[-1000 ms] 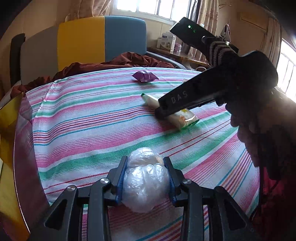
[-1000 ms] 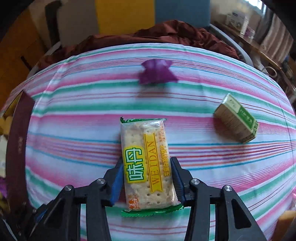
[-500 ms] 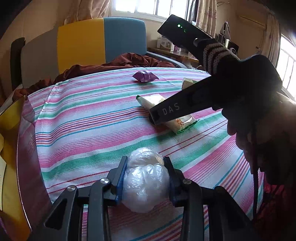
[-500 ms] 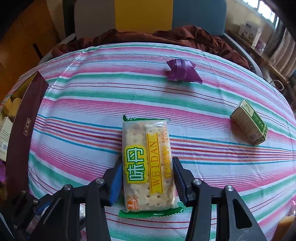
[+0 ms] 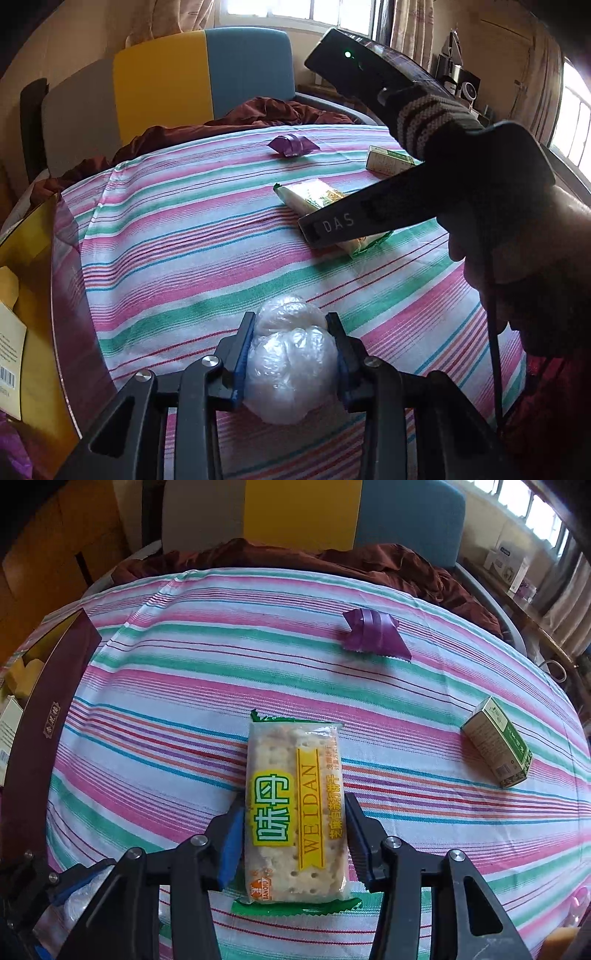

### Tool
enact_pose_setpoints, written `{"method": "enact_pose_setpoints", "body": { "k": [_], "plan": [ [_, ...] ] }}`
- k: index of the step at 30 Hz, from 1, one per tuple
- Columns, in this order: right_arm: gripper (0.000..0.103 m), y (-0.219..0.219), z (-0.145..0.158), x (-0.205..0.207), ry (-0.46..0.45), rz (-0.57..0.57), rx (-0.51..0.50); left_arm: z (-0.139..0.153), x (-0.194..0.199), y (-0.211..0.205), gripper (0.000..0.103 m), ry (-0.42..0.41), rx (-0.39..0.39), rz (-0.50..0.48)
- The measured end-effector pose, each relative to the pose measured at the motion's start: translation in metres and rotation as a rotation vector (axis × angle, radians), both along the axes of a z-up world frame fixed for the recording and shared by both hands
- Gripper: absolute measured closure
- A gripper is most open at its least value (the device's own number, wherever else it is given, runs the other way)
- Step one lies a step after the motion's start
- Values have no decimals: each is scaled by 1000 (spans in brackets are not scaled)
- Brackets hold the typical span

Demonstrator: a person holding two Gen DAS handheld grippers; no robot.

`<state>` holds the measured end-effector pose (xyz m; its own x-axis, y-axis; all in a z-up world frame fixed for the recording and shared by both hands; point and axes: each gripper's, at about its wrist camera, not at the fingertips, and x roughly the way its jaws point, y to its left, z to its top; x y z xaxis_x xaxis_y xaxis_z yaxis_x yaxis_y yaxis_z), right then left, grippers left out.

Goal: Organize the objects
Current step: 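Carry the plastic bag into the gold tray and open the left gripper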

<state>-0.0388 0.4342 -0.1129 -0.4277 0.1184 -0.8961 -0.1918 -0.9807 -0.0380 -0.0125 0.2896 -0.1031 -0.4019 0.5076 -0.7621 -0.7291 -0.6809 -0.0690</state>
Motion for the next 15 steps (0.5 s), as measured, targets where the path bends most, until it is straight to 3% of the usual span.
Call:
{"method": "enact_pose_setpoints", "body": {
  "k": [2, 8, 15],
  "plan": [
    [53, 0, 0, 0, 2, 4, 1, 11, 0, -8, 67, -13, 19, 20],
    [52, 0, -1, 0, 6, 13, -2, 61, 5, -40, 67, 57, 74, 75],
    [52, -2, -1, 0, 15, 17, 15, 85, -1, -83, 67, 103, 62, 199]
  ]
}}
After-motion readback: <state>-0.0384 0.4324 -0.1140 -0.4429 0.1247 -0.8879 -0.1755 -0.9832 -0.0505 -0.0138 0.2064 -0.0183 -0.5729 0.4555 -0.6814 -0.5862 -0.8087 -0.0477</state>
